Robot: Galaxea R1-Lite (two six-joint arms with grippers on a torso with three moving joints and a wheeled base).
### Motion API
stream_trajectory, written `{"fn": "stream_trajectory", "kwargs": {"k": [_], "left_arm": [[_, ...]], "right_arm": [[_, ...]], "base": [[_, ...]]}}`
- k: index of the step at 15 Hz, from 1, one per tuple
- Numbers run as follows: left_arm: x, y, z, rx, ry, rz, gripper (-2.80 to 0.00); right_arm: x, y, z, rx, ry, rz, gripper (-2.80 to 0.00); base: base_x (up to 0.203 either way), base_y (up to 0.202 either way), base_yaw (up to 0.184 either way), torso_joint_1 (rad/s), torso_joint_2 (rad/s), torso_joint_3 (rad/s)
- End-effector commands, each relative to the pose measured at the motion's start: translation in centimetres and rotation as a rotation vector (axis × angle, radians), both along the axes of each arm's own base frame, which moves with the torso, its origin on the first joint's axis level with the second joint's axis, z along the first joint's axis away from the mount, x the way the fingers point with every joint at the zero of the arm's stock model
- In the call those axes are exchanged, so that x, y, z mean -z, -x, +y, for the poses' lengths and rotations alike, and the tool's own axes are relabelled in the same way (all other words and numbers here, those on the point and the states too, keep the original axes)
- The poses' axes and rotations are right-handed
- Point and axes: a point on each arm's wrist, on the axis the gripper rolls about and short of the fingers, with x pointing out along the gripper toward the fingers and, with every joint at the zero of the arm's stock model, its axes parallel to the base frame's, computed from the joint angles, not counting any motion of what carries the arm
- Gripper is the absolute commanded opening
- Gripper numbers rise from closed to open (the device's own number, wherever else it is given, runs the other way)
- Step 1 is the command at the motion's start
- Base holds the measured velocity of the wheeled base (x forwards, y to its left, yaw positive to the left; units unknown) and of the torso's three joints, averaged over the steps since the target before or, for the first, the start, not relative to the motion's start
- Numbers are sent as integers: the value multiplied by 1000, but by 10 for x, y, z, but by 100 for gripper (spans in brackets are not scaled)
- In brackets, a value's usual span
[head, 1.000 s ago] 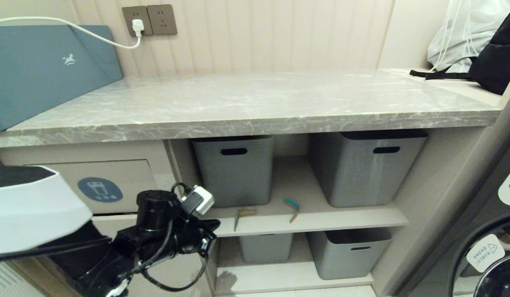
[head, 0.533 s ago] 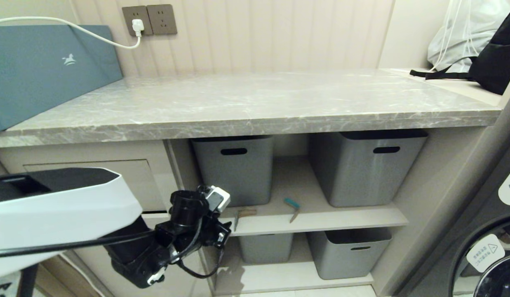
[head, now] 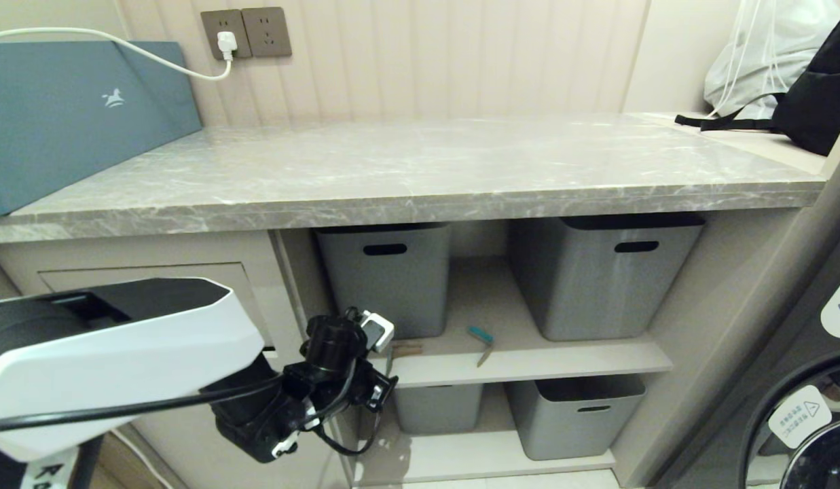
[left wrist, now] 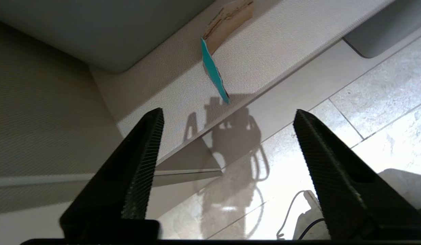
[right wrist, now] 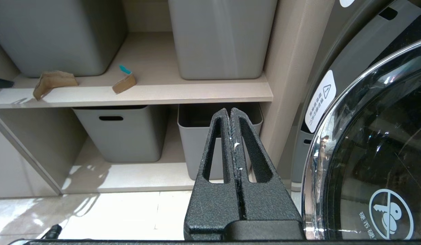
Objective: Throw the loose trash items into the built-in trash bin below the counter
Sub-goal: Pick up the garbage
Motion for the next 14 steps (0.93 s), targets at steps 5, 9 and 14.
{"fn": "stream_trajectory", "kwargs": {"k": [5,9,14], "left_arm": [[16,-21,-13,-39,-5,32,0],[23,-35,-20,-74,17,61,0],[33,-50,-26,-108,14,63,0]], "right_arm": [[0,0,0,0,0,0,-280],[0,0,0,-1,0,0,-280],[0,0,0,0,0,0,-280]], "base": [[0,0,0,0,0,0],[0,0,0,0,0,0],[0,0,0,0,0,0]]}}
